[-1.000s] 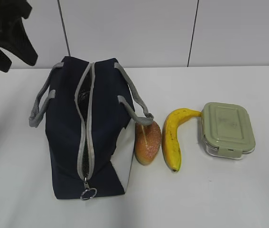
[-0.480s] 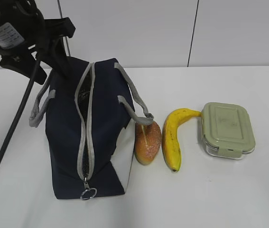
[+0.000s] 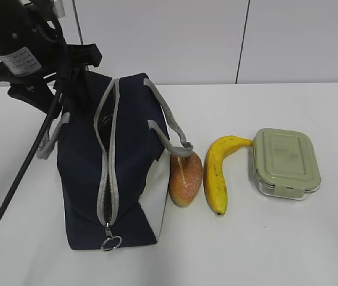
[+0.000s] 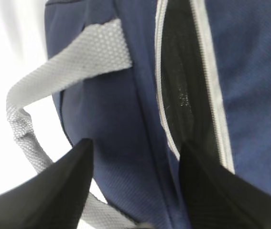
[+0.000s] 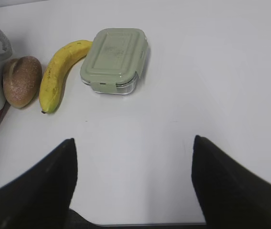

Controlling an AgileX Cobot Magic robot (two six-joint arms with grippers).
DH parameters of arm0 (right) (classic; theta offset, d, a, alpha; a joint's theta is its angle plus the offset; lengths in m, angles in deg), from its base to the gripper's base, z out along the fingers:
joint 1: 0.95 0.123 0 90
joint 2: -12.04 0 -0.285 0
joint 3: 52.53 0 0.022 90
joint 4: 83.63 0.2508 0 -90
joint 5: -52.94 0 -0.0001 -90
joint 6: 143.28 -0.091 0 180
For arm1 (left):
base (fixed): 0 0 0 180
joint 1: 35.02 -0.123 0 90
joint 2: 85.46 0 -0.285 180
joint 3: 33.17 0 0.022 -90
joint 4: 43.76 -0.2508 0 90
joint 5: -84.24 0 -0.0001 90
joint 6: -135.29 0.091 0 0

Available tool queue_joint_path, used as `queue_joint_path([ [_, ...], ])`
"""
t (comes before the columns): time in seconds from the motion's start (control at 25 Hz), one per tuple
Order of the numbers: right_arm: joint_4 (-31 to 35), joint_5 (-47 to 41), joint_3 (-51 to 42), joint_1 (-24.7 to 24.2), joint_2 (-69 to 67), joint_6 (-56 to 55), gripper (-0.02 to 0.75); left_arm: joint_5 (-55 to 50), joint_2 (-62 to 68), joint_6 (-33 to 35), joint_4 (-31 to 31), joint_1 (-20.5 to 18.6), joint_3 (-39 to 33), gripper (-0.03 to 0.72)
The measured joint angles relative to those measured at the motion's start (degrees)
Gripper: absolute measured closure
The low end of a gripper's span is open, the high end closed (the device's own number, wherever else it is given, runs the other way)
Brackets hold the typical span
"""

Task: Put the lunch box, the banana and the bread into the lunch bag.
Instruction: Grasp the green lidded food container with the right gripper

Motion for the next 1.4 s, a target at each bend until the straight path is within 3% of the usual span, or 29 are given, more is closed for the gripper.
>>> queue_joint_path([
  [0.12,0.0,0.0,0.0,0.0,0.0,0.0,0.169,0.0,0.0,0.0,-0.1,0.0,0.0,0.322],
  [0.36,0.0,0.0,0.0,0.0,0.0,0.0,0.169,0.0,0.0,0.4,-1.3,0.0,0.0,0.626],
  [0.44,0.0,0.0,0.0,0.0,0.0,0.0,0.169,0.3,0.0,0.8,-2.2,0.0,0.0,0.679],
  [1.4,0.1,0.0,0.0,0.0,0.0,0.0,0.169,1.1,0.0,1.0,-2.5,0.0,0.0,0.688],
])
